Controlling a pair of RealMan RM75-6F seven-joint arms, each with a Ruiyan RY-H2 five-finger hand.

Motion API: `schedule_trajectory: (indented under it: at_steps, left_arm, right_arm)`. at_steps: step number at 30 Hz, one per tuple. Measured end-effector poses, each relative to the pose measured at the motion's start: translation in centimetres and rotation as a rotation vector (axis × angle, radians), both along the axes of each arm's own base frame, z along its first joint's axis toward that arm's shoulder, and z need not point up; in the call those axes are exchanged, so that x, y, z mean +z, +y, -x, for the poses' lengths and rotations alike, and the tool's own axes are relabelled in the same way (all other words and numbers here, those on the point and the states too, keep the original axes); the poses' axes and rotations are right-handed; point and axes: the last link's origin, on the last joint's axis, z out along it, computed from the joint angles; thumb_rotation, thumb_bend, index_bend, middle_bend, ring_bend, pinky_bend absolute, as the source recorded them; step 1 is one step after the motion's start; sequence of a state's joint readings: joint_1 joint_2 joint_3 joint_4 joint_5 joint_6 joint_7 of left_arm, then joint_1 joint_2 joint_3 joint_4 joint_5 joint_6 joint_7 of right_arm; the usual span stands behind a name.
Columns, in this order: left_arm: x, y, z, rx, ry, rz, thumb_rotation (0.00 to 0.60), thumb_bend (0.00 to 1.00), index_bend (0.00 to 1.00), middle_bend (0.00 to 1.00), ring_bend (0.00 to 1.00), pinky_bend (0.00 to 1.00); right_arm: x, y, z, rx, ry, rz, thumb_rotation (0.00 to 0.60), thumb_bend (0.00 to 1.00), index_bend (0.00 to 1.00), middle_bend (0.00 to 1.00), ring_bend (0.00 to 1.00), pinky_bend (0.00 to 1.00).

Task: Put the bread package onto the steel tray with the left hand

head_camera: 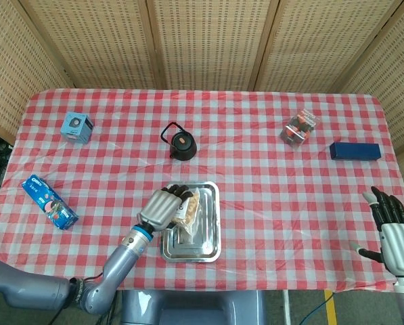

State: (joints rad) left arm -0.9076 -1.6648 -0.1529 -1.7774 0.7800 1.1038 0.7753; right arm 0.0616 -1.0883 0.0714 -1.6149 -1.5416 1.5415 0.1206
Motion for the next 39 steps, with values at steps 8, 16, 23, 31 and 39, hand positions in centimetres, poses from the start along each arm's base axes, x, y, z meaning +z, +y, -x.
schedule_trajectory:
  at_steps: [8, 16, 23, 31, 39]
  left_arm:
    - [-1.6, -0.4, -0.1, 0.009, 0.041, 0.042, 0.6, 0.14, 0.04, 0.0, 0.0, 0.01]
    - [-1.3, -0.2, 0.0, 0.008, 0.051, 0.027, 0.6, 0.07, 0.0, 0.0, 0.0, 0.0]
    - [0.4, 0.3, 0.7, 0.021, 0.02, -0.021, 0.6, 0.07, 0.0, 0.0, 0.0, 0.0]
    - [6.6, 0.9, 4.4, 0.08, -0.124, -0.143, 0.6, 0.07, 0.0, 0.0, 0.0, 0.0]
    - [13.0, -1.8, 12.4, 0.141, -0.112, -0.314, 0.6, 0.07, 0.0, 0.0, 0.0, 0.0]
  right_arm:
    - [0.4, 0.0, 0.1, -0.002, -0.013, 0.01, 0.6, 0.06, 0.0, 0.0, 0.0, 0.0]
    - [0.4, 0.0, 0.1, -0.003, -0.01, 0.011, 0.6, 0.06, 0.0, 0.0, 0.0, 0.0]
    - [0.4, 0.0, 0.2, -0.008, -0.005, 0.009, 0.6, 0.06, 0.0, 0.0, 0.0, 0.0]
    - [0.1, -0.2, 0.2, -0.013, 0.011, 0.004, 0.6, 0.06, 0.0, 0.0, 0.0, 0.0]
    - [-0.6, -0.2, 0.1, -0.014, 0.044, -0.002, 0.6, 0.06, 0.0, 0.0, 0.0, 0.0]
